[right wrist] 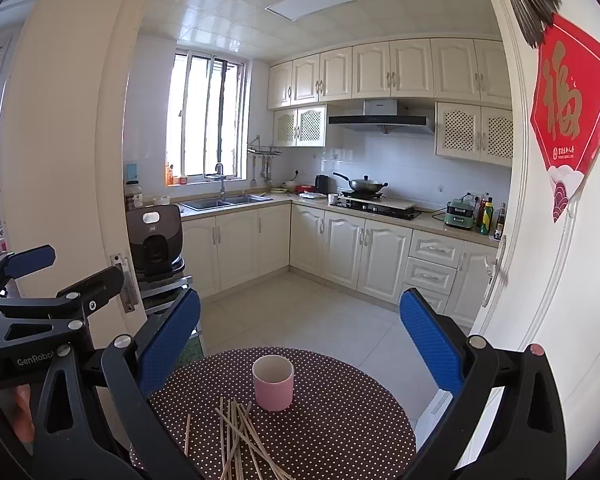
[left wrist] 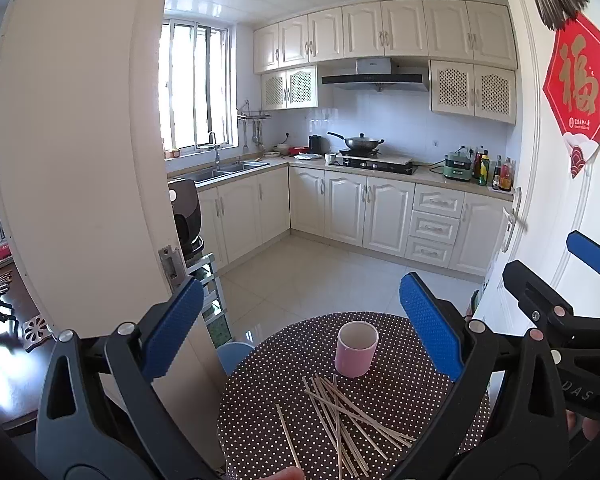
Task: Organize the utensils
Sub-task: 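Lower the right gripper onto the chopstick pile and grasp one chopstick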
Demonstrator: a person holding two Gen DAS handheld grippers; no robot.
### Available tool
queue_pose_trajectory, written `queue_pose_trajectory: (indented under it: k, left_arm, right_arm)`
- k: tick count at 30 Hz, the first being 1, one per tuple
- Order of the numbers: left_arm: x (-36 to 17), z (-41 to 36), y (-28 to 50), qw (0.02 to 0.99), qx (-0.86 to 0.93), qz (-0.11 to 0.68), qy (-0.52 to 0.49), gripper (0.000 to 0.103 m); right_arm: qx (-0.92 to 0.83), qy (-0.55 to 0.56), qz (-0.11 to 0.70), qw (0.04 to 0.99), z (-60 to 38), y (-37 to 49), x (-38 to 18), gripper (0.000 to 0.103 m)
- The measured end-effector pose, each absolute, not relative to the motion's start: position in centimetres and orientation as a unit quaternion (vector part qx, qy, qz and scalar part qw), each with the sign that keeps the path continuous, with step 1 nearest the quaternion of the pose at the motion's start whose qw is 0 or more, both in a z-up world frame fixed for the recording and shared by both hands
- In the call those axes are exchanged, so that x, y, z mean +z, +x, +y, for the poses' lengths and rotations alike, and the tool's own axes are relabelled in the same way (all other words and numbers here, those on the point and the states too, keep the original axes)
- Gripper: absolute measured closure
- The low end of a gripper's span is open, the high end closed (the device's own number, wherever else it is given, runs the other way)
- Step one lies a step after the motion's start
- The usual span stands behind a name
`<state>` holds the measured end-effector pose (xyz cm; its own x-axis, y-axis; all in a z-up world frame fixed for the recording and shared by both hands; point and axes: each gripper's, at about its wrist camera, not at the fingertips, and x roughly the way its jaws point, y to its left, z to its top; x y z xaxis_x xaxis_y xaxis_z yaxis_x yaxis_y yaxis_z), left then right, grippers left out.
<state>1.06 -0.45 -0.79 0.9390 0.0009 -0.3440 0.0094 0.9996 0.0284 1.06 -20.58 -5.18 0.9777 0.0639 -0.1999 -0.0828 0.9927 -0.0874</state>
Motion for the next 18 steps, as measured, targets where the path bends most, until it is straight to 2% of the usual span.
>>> queue_pose_trajectory:
  k: [10, 18]
  left_arm:
    - [-1.4, -0.7, 2.3, 0.981, -0.021, 0.192, 0.026, 0.006]
    - [-4.0, -0.7, 5.5, 0.967, -0.049, 0.248, 0.033, 0.007]
  right_arm:
    - [0.038, -0.045, 0.112, 0.992, -20.7, 1.9, -5.9, 0.007]
    - [0.068, 0.011, 0.182, 0.981, -21.7, 5.2, -8.2, 0.007]
